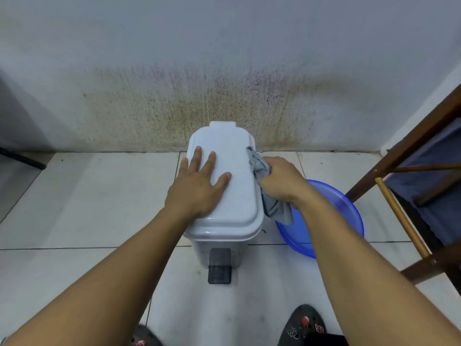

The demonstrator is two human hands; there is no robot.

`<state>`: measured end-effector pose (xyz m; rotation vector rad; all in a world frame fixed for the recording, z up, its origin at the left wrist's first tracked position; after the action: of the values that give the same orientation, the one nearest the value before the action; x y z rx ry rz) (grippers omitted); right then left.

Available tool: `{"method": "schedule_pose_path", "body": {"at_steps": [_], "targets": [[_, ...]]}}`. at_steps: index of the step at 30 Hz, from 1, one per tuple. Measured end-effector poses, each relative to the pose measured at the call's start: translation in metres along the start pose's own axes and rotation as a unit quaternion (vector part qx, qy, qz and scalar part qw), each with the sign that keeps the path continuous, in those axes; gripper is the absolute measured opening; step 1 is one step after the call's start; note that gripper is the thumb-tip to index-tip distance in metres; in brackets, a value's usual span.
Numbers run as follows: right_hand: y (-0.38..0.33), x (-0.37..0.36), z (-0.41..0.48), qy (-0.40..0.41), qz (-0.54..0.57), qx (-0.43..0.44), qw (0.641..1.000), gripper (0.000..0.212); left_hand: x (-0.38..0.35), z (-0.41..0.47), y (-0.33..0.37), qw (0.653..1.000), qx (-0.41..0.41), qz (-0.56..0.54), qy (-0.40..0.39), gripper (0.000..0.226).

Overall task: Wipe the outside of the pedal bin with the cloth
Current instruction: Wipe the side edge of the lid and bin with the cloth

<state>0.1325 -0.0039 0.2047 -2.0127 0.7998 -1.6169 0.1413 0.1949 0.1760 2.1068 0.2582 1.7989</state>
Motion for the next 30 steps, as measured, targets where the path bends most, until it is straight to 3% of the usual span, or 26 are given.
{"method": "schedule_pose_path", "body": {"at_steps": [9, 14, 22, 30], "targets": [[0.007, -0.042, -0.114, 0.116, 0.027, -0.023, 0.993, 0.030, -0.001, -0.001, -0.001, 1.000, 0.006, 0.012, 0.001, 0.078], [-0.009, -0.077, -0.161, 0.220, -0.008, -0.026, 0.975, 0.046, -0.002, 0.001, 0.002, 0.998, -0.002, 0.028, -0.051, 0.082], [-0.070, -0.131, -0.156, 0.184, -0.118, 0.060, 0.974, 0.054, -0.006, 0.002, 0.003, 0.997, 0.011, 0.017, -0.081, 0.083], [-0.076, -0.139, -0.153, 0.140, -0.079, 0.092, 0.983, 0.063, -0.005, 0.002, 0.003, 0.998, 0.006, 0.027, -0.063, 0.082]]}}
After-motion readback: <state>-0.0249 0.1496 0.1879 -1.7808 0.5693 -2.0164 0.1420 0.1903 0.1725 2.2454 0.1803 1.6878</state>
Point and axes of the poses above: each hand's wrist, its own z-axis towards the middle knuckle, its own x-axis out of the back of the hand, y = z × x, the point moved 9 cm from there along z, towards the middle knuckle, and after that the axes turned 1 degree about z, right-handed, at the moved point
